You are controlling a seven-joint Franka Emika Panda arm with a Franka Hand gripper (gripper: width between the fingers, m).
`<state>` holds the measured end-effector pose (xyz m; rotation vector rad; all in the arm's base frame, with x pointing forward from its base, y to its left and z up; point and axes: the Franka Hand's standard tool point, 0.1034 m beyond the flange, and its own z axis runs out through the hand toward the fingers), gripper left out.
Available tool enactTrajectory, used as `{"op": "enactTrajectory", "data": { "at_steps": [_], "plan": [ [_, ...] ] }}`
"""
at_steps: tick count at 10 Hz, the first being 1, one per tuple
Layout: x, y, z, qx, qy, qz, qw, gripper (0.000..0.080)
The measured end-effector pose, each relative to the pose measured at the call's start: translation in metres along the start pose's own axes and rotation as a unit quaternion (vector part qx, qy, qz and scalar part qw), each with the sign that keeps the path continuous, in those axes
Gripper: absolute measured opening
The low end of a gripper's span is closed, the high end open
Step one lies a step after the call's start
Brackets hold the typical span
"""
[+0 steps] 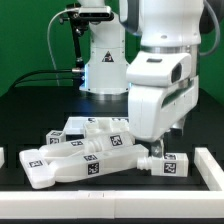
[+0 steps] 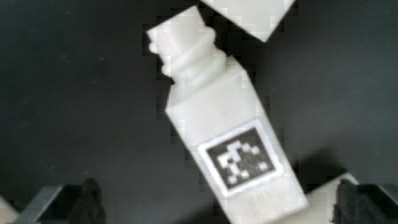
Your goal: Assemble chair
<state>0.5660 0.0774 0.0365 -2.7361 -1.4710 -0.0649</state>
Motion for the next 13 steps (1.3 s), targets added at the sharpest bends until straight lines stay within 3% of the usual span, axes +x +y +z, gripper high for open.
{"op": "enactTrajectory", "data": {
  "at_steps": [1, 3, 5, 6, 7, 8, 9, 10, 12, 13],
  "plan": [
    [-0.001, -0.003, 0.015, 0.001, 0.003, 0.0, 1.0, 0.065],
    [-0.004, -0.008, 0.028, 0.007, 0.001, 0.002, 1.0, 0.065],
    [-0.003, -0.005, 0.025, -0.003, 0.009, 0.003, 1.0, 0.0632],
    [-0.004, -0.006, 0.027, -0.001, 0.007, 0.003, 1.0, 0.0474],
    [-0.004, -0.006, 0.027, -0.001, 0.007, 0.003, 1.0, 0.0474],
    [-0.004, -0.006, 0.027, -0.001, 0.007, 0.003, 1.0, 0.0298],
    [-0.004, -0.007, 0.026, 0.006, 0.0, -0.003, 1.0, 0.0298],
    [0.003, 0.002, 0.014, 0.026, -0.019, -0.011, 0.999, 0.0281],
    [0.026, 0.016, -0.016, 0.038, -0.029, -0.023, 0.999, 0.0281],
    [0.029, 0.022, -0.038, 0.019, -0.019, -0.008, 1.0, 0.0281]
  ]
}}
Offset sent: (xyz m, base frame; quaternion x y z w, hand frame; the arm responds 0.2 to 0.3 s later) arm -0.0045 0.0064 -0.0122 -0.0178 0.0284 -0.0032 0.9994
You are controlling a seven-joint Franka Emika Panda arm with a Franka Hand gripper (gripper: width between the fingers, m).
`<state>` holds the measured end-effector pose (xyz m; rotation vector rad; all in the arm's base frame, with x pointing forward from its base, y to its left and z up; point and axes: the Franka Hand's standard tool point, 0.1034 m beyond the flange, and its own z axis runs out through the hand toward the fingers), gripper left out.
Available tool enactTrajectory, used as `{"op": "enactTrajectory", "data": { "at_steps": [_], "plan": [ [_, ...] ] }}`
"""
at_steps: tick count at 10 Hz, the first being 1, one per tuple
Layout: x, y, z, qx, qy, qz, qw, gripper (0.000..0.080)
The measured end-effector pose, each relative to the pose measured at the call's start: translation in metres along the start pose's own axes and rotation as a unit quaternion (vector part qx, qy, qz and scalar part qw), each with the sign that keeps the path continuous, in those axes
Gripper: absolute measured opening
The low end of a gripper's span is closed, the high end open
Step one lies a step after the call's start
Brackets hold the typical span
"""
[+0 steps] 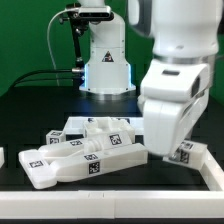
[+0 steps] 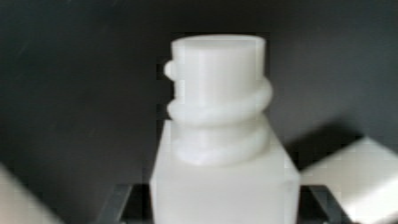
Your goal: Assemble chair
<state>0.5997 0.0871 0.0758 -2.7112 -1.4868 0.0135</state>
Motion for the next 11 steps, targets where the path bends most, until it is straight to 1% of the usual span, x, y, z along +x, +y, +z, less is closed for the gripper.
{"op": "enactTrajectory", "data": {
  "at_steps": [1, 2, 3, 4, 5, 6, 10, 11],
  "plan": [
    [-0.014, -0.007, -0.009, -0.025, 0.015, 0.046, 0.999, 0.0281],
    [-0.034, -0.026, -0.005, -0.021, 0.009, 0.091, 0.996, 0.0281],
    [-0.037, -0.034, -0.01, -0.02, 0.007, 0.132, 0.991, 0.0281],
    [-0.04, -0.046, -0.01, -0.021, 0.011, 0.174, 0.984, 0.0281],
    [-0.048, -0.056, -0.002, -0.013, 0.005, 0.185, 0.983, 0.0281],
    [-0.046, -0.053, 0.001, -0.019, 0.01, 0.175, 0.984, 0.0281],
    [-0.046, -0.054, 0.002, -0.018, 0.011, 0.178, 0.984, 0.0281],
    [-0.047, -0.064, 0.009, -0.02, 0.033, 0.248, 0.968, 0.0281]
  ]
}}
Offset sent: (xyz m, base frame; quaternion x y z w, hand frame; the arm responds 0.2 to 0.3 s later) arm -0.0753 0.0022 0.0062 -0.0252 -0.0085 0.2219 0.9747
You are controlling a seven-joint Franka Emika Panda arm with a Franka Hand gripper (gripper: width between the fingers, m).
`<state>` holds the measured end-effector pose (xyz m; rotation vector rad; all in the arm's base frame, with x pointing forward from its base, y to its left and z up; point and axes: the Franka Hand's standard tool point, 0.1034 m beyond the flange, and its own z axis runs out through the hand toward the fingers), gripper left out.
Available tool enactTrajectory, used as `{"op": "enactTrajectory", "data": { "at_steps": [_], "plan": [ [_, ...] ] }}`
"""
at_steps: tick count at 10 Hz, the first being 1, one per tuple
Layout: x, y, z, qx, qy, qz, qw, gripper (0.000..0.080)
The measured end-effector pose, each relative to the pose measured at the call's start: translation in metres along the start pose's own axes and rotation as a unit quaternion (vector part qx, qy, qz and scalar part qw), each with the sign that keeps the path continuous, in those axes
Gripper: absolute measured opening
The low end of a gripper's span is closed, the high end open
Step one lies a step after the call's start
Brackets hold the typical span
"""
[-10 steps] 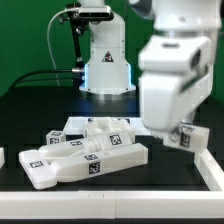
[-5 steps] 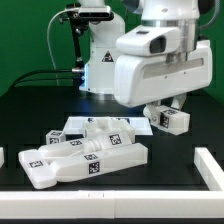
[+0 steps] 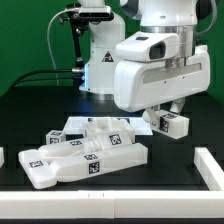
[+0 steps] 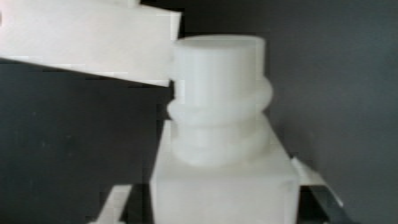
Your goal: Assemble chair
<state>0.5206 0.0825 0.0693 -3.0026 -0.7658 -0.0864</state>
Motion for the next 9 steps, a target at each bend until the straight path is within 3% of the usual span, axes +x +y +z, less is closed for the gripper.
{"op": "enactTrajectory", "data": {
  "at_steps": [2, 6, 7, 9],
  "plan": [
    [-0.03, -0.019, 0.015, 0.008, 0.015, 0.066, 0.998, 0.0281],
    [-0.028, -0.017, 0.015, 0.007, 0.016, 0.068, 0.998, 0.0282],
    [-0.032, -0.024, 0.023, 0.008, 0.025, 0.111, 0.993, 0.0282],
    [-0.043, -0.056, 0.049, 0.011, 0.033, 0.138, 0.99, 0.0282]
  ]
}}
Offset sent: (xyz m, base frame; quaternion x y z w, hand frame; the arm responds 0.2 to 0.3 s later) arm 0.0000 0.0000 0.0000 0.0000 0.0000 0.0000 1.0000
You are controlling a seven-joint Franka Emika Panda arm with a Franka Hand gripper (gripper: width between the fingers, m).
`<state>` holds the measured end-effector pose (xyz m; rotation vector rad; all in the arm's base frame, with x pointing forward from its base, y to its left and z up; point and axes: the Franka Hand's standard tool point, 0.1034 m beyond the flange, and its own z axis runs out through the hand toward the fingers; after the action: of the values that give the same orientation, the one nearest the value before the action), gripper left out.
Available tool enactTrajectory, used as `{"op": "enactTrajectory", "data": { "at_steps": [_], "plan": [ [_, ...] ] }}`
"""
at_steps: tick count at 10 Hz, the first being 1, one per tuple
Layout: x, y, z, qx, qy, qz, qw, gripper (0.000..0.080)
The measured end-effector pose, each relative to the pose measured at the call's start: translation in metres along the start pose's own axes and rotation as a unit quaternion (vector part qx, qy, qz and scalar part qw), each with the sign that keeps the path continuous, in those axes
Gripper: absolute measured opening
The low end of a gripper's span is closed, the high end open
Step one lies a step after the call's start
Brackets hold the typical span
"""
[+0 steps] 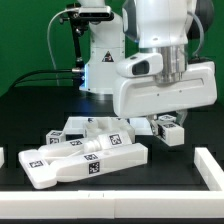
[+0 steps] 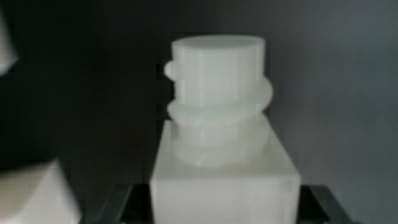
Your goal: Assemble chair
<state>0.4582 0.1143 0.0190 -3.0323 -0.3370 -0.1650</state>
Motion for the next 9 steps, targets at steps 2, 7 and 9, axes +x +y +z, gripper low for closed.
{"op": "enactTrajectory", "data": {
  "at_steps": [2, 7, 9],
  "plan": [
    [-0.003, -0.003, 0.01, 0.001, 0.003, 0.004, 1.0, 0.0282],
    [0.003, 0.004, -0.006, 0.003, -0.02, -0.005, 1.0, 0.0625],
    [0.024, 0.027, -0.044, 0.005, -0.035, -0.049, 0.998, 0.0642]
  ]
}}
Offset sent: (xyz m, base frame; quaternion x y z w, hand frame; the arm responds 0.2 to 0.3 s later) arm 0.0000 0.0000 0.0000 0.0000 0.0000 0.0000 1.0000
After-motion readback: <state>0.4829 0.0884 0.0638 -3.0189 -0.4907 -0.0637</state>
